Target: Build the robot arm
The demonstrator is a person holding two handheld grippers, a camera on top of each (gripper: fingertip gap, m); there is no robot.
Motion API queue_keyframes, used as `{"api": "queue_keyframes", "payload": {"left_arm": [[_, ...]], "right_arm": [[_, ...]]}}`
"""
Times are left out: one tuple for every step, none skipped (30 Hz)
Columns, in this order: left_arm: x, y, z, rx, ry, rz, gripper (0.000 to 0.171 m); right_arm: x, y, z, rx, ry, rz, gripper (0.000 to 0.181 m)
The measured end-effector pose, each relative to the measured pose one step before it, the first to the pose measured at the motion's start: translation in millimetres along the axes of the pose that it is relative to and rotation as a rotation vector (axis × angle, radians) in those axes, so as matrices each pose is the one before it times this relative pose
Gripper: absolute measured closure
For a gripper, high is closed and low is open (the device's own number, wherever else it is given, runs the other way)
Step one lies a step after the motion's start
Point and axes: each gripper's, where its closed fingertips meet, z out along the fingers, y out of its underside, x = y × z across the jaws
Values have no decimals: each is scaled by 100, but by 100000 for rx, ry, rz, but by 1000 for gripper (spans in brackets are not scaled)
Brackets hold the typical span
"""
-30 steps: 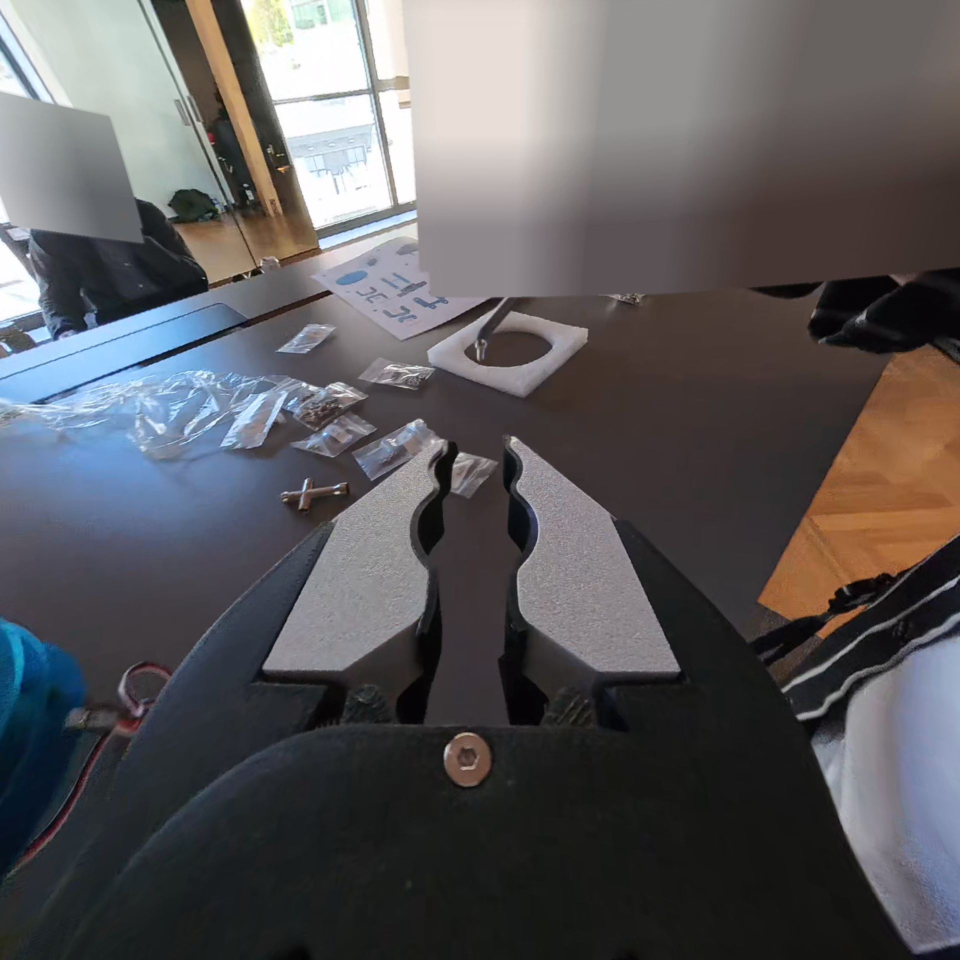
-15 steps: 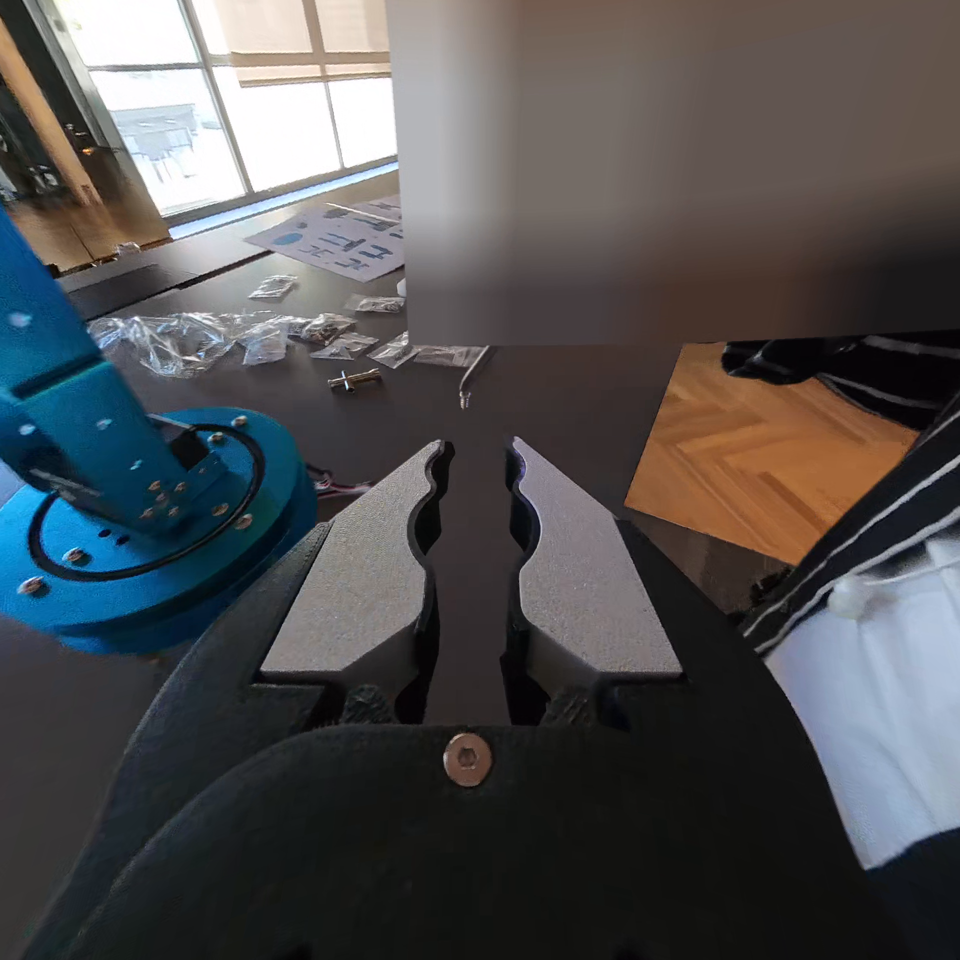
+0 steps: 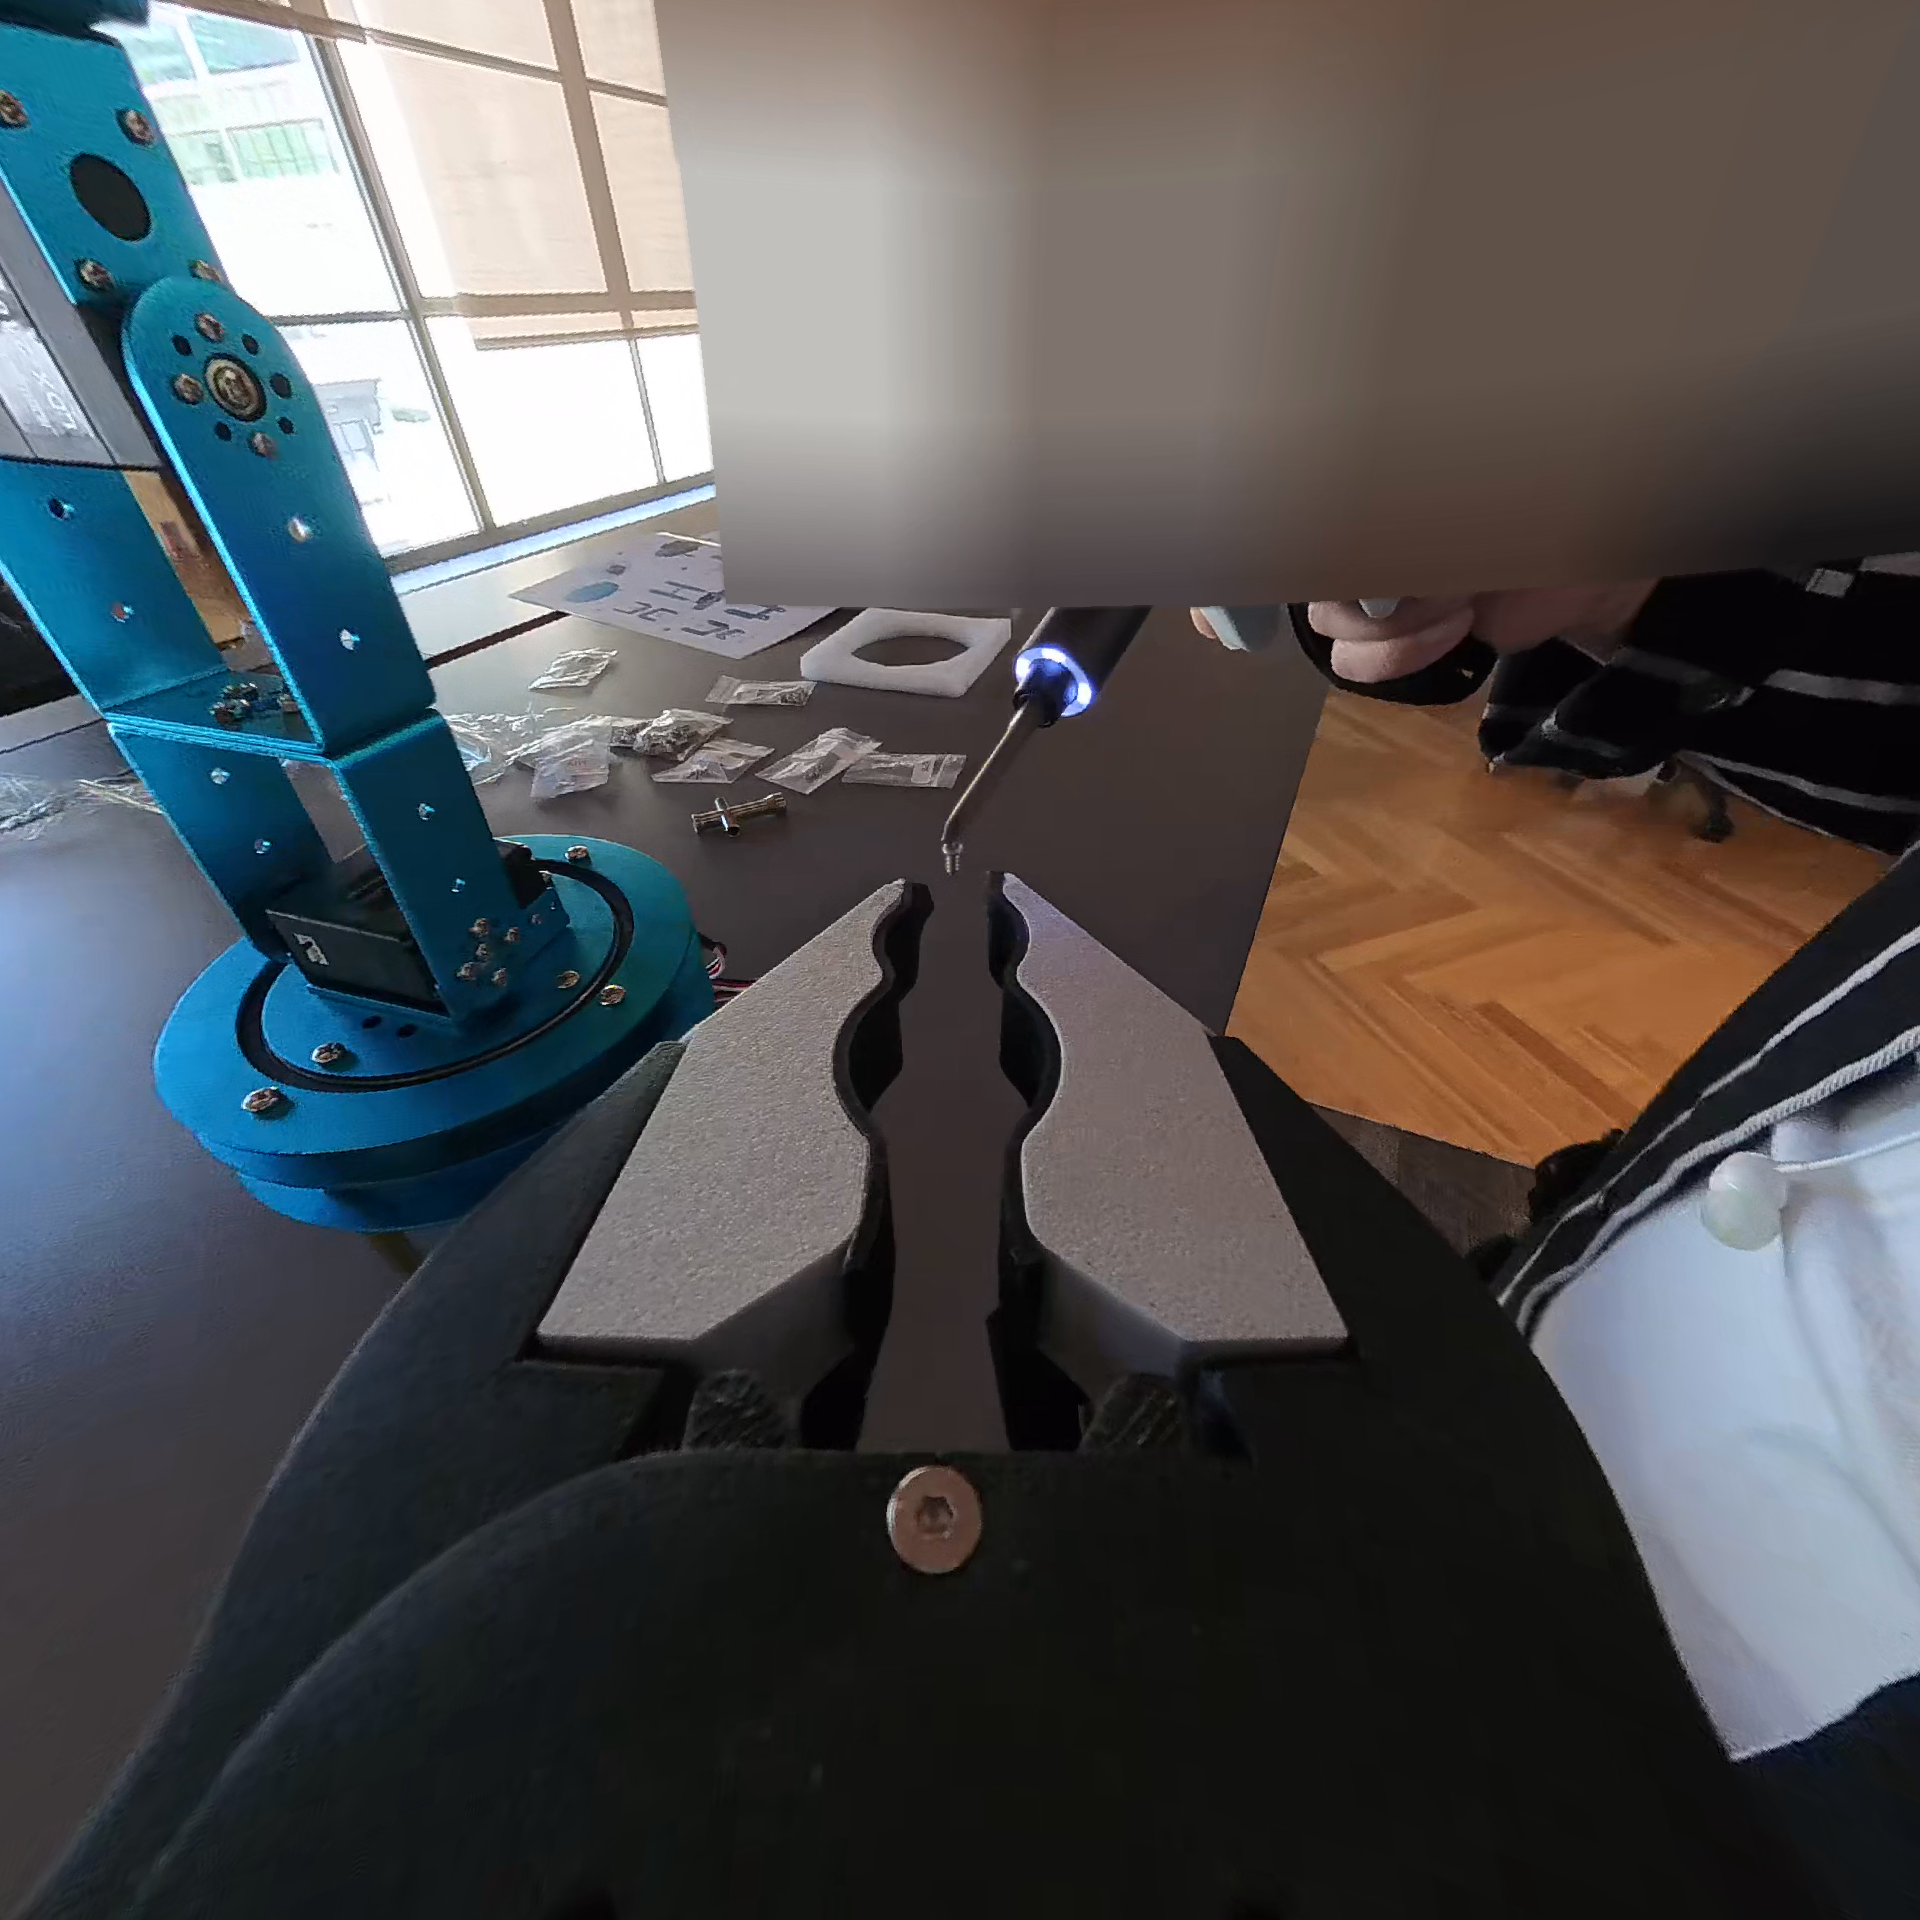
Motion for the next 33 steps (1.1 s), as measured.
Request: {"api": "queue_keyframes", "payload": {"left_arm": [[69,-18,48,90,332,-385,160],[-8,-54,45,293,-83,-490,161],[-77,-41,55,419,-468,-483,161],[-3,-31,84,318,55,-436,163],[120,20,122,-19,660,-251,165],[111,104,145,-514,407,181,166],[23,114,153,-530,-447,724,167],[84,79,147,-274,-141,1127,170],[21,97,148,-428,-527,1046,171],[-9,91,145,-387,-545,659,171],[-12,50,147,-218,-271,48,171],[58,91,135,-434,502,-316,171],[96,110,123,-573,889,-293,171],[-18,92,87,-405,155,12,171],[-54,77,33,-401,-166,568,171],[-17,76,9,-450,91,874,171],[31,68,-24,-511,352,949,171],[-13,57,-53,-545,176,943,171],[51,28,-76,-542,560,1106,171],[150,1,-81,-645,1132,1074,171],[198,-18,-59,-1035,1211,965,171],[223,-28,-36,-1339,1309,1129,171],[254,-29,-28,-1479,1349,1461,171],[230,-13,-21,-1523,1061,1775,171],[131,11,-10,-1446,454,1775,171],[132,39,-1,-1370,585,1658,171],[95,65,0,-1157,380,1413,171],[53,107,10,-1148,226,1078,171],[32,153,31,-1197,193,844,171],[75,165,31,-1207,527,727,171],[59,156,42,-1092,282,488,171],[3,111,33,-740,4,404,171],[80,76,26,-533,431,302,171]], "right_arm": [[-6,54,-63,-279,-232,388,165],[-21,78,-73,-414,-368,202,164],[48,108,-88,-630,-20,-93,164],[118,57,-98,-431,359,-196,165],[102,8,-110,-164,231,7,165],[61,-15,-108,-26,-196,196,164],[55,-7,-98,-37,-294,145,165],[88,29,-89,-227,-84,7,165],[146,72,-98,-298,300,25,165],[141,102,-70,-404,150,87,165],[118,97,-57,-277,-70,234,165],[117,51,-59,-26,-146,499,164],[133,20,-54,-4,9,374,164],[122,-5,-64,-1,176,24,164],[100,-27,-70,-92,223,-172,164],[61,-104,-110,133,271,-376,164],[41,-157,-146,219,277,-566,164],[-50,-164,-157,-90,-8,-1325,164],[-147,-115,-123,-839,-253,-2684,164],[-156,-32,-70,-1781,216,-3642,164],[-260,22,-13,-2598,100,-4437,165],[-457,98,40,-3433,-836,-4894,164],[-508,117,90,-3803,-1075,-4523,167],[-444,109,115,-3716,-797,-4196,164],[-281,89,121,-3394,-100,-3498,164],[-149,16,105,-2539,553,-3504,164],[-77,16,82,-2123,725,-2784,164],[-34,21,60,-1782,660,-1809,164],[-28,2,51,-1279,526,-1502,164],[-7,-40,44,-698,552,-1451,164],[-20,-77,45,-394,501,-1209,164],[-35,-89,40,-300,383,-937,164],[-30,-66,30,-289,221,-878,164]]}}
